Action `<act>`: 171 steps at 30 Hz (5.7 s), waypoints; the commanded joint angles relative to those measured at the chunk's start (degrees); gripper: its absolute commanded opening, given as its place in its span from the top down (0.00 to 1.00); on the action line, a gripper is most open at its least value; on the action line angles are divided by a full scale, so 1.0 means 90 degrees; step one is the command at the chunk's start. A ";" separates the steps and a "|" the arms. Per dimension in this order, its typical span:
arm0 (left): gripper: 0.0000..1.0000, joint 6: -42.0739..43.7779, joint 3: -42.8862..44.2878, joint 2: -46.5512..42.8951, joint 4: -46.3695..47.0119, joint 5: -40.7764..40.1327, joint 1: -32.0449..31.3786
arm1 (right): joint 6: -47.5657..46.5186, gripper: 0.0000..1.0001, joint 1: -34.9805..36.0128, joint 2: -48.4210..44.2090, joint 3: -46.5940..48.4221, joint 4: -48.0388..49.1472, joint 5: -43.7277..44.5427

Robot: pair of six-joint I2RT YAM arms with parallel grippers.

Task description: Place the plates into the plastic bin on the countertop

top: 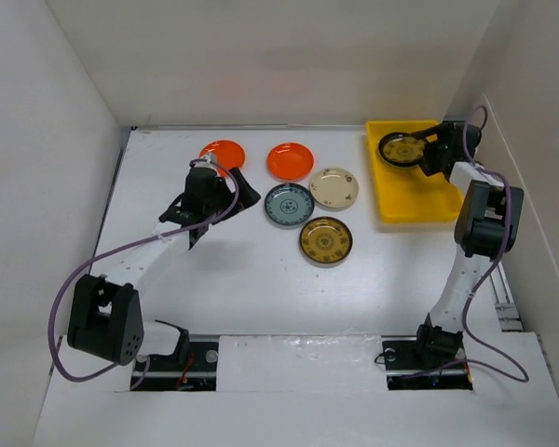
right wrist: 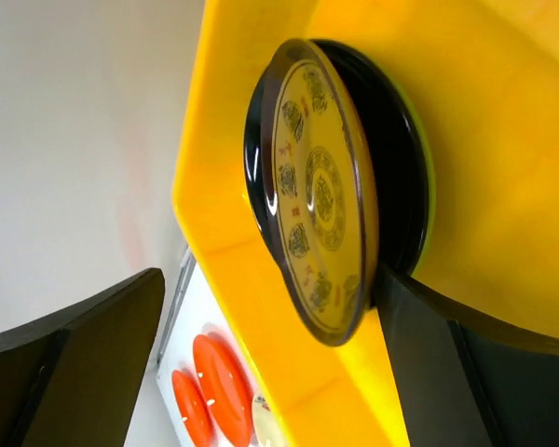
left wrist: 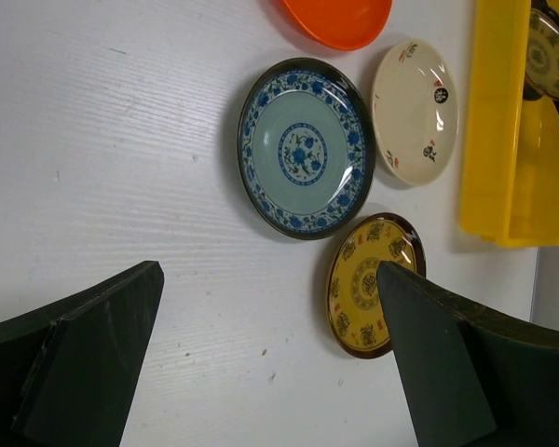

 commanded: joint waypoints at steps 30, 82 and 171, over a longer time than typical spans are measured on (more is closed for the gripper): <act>0.26 -0.0519 0.1004 0.3346 0.1371 0.0020 -0.0484 | -0.0925 0.00 0.2012 -0.5765 -0.4052 -0.0382 -0.0029; 0.00 -0.0020 0.0304 -0.0374 0.0149 0.0842 -0.0542 | -0.0320 1.00 0.2639 -0.3598 -0.3937 0.2012 -0.0199; 0.01 -0.0538 0.1209 0.0339 -0.0677 -0.0954 -0.2495 | -0.0838 1.00 0.3428 -0.5042 -0.6993 0.4688 -0.2043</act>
